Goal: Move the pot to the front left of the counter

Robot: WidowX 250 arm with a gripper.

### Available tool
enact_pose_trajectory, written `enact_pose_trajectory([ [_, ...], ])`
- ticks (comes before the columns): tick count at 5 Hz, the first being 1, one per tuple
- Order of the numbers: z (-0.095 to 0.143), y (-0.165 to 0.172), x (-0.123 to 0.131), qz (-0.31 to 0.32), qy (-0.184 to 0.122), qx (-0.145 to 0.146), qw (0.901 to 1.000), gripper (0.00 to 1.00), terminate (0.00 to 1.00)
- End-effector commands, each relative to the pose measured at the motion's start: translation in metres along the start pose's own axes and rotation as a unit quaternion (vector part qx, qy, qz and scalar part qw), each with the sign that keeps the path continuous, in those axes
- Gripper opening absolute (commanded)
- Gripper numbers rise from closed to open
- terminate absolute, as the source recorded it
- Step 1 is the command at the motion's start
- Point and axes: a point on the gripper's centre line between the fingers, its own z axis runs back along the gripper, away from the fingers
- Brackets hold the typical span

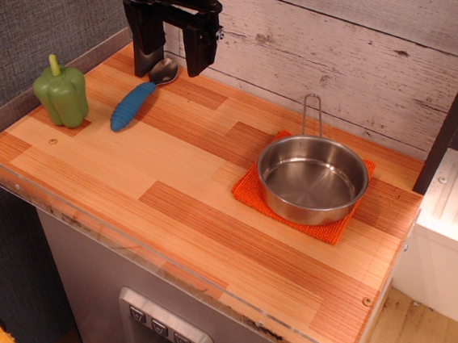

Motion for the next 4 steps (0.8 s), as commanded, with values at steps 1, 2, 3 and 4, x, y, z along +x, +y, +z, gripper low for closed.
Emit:
enact_pose_trajectory([
  [1,0.000,0.000,0.000,0.000,0.000,0.000,1.0000,1.00,0.00],
  [2,-0.012,-0.031,0.007,-0.021,-0.011,-0.019,0.9995,1.00,0.00],
  [3,-0.026,-0.067,0.010,-0.052,-0.007,-0.020,0.9984,1.00,0.00],
  [4,-0.040,-0.091,0.011,-0.068,0.005,-0.026,0.9973,1.00,0.00],
])
